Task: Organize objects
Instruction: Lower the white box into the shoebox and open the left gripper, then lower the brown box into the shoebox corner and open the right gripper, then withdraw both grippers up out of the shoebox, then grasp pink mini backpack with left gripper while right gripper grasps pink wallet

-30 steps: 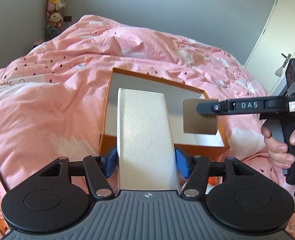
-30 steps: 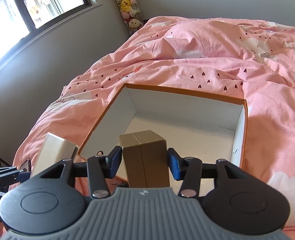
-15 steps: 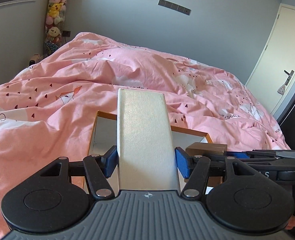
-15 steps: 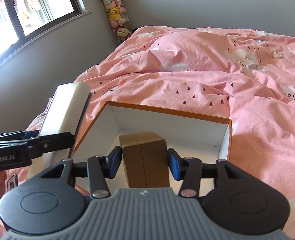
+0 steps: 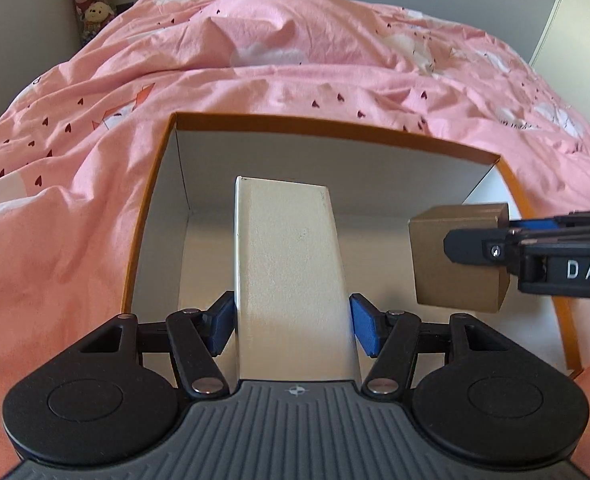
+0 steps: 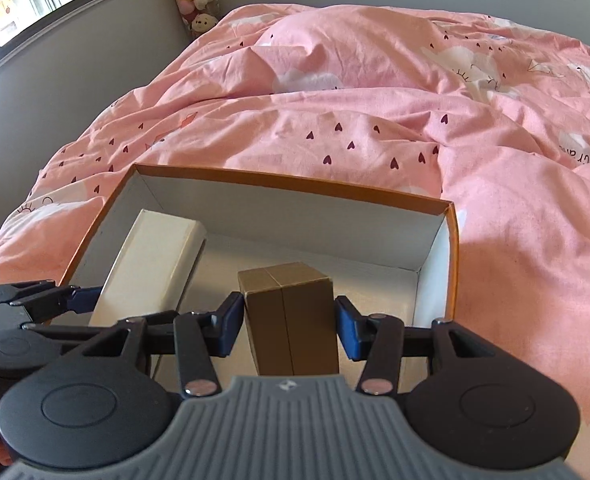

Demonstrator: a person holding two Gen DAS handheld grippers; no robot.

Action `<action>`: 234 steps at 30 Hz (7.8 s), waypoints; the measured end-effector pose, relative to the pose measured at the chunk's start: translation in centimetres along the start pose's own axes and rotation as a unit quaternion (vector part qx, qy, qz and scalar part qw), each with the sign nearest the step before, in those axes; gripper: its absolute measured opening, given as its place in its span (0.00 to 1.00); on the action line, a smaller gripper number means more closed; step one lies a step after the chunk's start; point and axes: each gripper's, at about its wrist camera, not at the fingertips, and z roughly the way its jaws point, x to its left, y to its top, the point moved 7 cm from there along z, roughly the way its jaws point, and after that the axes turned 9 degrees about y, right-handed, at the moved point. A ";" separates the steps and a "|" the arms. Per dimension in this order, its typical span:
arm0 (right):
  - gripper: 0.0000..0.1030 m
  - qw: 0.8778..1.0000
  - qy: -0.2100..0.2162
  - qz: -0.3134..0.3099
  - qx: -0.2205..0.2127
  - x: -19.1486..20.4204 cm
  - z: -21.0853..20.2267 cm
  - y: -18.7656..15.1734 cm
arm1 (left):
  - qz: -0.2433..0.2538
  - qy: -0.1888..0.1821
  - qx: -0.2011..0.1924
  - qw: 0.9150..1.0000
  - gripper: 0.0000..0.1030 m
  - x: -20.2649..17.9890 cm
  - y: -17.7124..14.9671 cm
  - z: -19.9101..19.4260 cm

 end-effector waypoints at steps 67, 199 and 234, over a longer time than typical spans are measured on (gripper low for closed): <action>0.50 0.890 -0.008 -0.453 0.051 8.3 11.5 1.2 | -0.033 -0.120 0.049 0.991 0.51 1.8 -1.2 0.8; 0.18 0.982 0.095 -0.083 0.144 10.6 -7.7 -22.0 | 0.165 -0.066 0.117 0.977 0.51 2.7 -19.3 -10.8; 0.13 0.976 0.103 -0.146 0.126 12.5 -2.9 -17.7 | 0.044 -0.023 0.048 0.998 0.24 5.2 -16.0 -9.6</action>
